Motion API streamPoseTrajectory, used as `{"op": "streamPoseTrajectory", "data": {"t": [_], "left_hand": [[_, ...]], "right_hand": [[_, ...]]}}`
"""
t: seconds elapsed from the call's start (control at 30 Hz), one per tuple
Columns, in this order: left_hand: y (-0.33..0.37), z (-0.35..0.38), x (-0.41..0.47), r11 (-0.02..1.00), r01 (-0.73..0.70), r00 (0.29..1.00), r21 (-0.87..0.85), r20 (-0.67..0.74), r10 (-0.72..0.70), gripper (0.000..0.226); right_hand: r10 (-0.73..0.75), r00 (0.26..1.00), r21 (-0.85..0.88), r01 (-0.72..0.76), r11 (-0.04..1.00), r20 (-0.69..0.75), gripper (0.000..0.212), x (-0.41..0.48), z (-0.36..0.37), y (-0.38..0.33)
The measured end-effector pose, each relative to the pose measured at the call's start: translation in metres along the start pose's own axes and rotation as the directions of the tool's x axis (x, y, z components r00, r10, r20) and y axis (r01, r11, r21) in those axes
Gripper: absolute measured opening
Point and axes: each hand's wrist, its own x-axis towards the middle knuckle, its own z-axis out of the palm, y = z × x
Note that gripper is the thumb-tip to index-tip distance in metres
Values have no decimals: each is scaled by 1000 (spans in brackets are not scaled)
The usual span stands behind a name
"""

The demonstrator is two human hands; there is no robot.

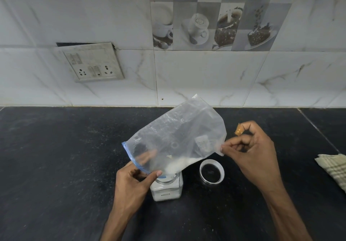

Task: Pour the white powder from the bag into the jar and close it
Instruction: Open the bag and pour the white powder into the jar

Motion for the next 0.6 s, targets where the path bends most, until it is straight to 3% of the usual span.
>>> {"op": "streamPoseTrajectory", "data": {"t": [0.17,0.43,0.6], "left_hand": [[-1,0,0,1000,-11,1000,8,2,11,53],[2,0,0,1000,3,1000,13,-11,-3,52],[1,0,0,1000,0,1000,23,-7,0,53]], "right_hand": [[-14,1000,-36,15,999,15,33,1,0,4],[5,999,20,-6,1000,36,43,1,-1,0],[-5,1000,7,5,1000,27,30,0,1,-1]]}}
